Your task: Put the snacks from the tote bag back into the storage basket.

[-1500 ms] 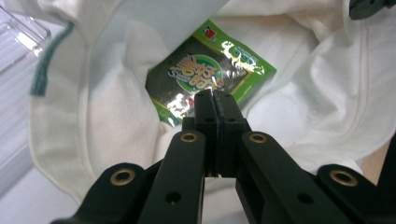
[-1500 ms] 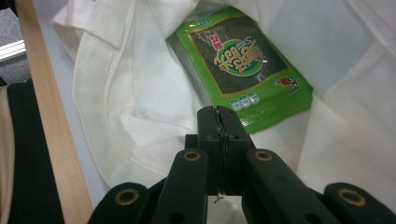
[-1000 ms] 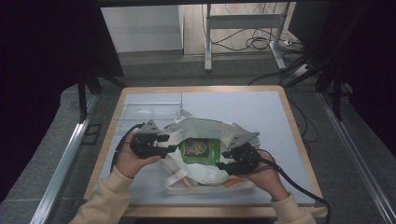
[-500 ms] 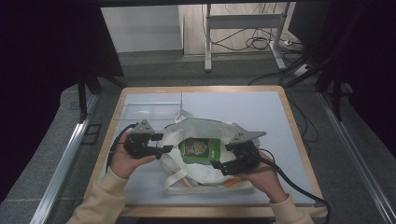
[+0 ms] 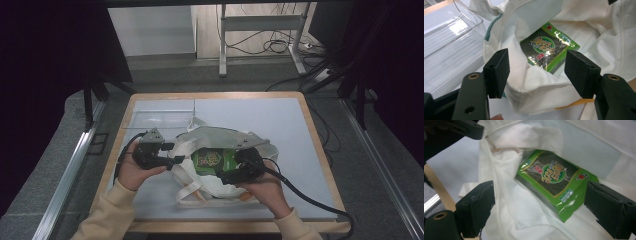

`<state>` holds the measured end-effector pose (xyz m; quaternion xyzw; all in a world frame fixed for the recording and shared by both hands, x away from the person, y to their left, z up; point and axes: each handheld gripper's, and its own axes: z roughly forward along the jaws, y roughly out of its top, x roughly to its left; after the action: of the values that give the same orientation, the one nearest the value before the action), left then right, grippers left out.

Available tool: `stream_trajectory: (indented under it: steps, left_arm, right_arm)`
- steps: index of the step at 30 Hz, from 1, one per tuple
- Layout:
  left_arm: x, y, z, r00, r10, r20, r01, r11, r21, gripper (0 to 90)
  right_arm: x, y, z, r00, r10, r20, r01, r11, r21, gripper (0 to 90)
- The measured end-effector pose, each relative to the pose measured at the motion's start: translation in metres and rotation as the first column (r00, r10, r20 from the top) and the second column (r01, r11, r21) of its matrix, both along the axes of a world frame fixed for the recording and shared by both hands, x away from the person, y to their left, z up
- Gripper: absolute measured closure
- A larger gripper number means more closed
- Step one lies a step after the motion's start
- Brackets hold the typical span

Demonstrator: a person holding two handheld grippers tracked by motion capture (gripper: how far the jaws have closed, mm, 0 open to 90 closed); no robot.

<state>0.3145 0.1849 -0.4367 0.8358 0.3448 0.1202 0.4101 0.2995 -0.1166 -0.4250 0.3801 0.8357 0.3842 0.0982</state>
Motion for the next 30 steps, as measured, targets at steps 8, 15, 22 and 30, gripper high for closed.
stream_trajectory:
  steps: [8, 15, 22, 30]
  left_arm:
    - [0.002, 0.0, 0.0, 1.0, -0.009, 0.005, 0.009, 0.9999, -0.007, 37.1]
    - [0.004, 0.0, 0.001, 0.9997, -0.015, 0.021, 0.015, 0.9999, -0.005, 37.5]
    - [0.007, 0.0, -0.001, 0.9996, -0.021, 0.016, 0.021, 0.9998, -0.004, 37.3]
    - [0.005, -0.001, -0.001, 0.9995, -0.024, 0.019, 0.024, 0.9997, -0.004, 37.2]
  right_arm:
    - [0.018, 0.012, -0.005, 0.9954, -0.068, -0.068, 0.067, 0.998, -0.016, 15.7]
    - [0.034, 0.027, -0.012, 0.9878, -0.122, -0.097, 0.113, 0.989, -0.094, 20.6]
    - [0.052, 0.03, -0.02, 0.9734, -0.173, -0.15, 0.151, 0.977, -0.149, 23.9]
    - [0.061, 0.039, -0.03, 0.9651, -0.185, -0.186, 0.142, 0.965, -0.22, 24.6]
